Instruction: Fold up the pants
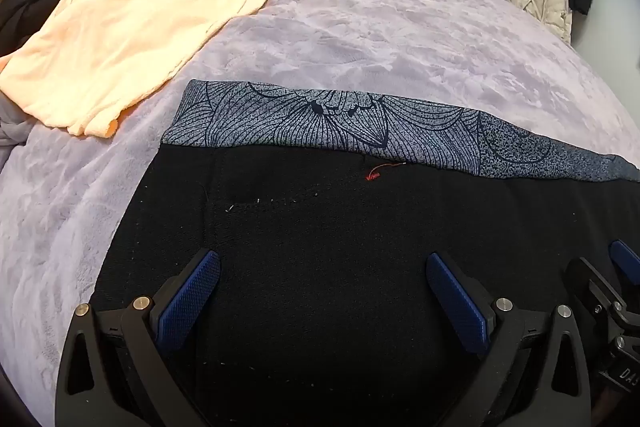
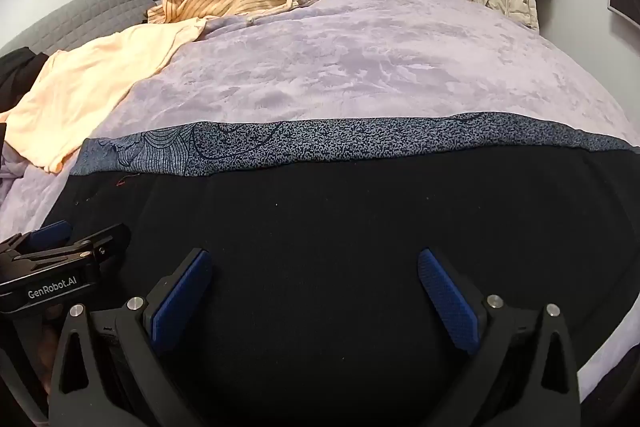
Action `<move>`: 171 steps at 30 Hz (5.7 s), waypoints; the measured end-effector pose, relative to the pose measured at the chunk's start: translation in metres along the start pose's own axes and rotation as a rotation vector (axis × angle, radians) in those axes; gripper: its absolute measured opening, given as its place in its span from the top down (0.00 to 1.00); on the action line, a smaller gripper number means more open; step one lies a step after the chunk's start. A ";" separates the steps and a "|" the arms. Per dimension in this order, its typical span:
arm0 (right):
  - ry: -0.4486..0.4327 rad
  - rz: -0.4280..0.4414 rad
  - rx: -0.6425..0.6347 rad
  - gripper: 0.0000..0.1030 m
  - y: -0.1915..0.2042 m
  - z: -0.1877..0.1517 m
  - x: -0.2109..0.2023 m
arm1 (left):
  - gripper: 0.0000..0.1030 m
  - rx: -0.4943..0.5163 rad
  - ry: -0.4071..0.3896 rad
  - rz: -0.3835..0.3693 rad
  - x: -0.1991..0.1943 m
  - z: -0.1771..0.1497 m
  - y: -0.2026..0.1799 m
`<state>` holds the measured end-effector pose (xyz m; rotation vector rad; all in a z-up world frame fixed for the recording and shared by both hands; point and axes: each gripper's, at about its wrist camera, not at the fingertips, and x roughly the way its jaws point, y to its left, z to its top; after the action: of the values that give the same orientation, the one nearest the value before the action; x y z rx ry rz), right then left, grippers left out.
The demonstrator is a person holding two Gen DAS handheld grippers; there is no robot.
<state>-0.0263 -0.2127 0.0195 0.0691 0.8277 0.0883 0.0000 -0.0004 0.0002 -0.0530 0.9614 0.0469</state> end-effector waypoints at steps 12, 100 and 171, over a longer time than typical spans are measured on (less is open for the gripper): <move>0.007 -0.029 -0.024 0.00 0.002 -0.001 0.001 | 0.00 -0.001 0.007 -0.001 -0.002 0.004 0.004; 0.331 0.382 -0.678 0.54 0.097 0.087 0.091 | 0.00 -0.008 0.088 -0.033 -0.007 0.042 0.029; -0.119 -0.048 -0.883 0.86 0.129 -0.184 -0.155 | 0.81 -0.315 0.122 -0.294 -0.125 -0.134 0.086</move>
<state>-0.2730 -0.0955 0.0206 -0.7697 0.6127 0.3923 -0.1869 0.0742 0.0241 -0.4909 1.0525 -0.0773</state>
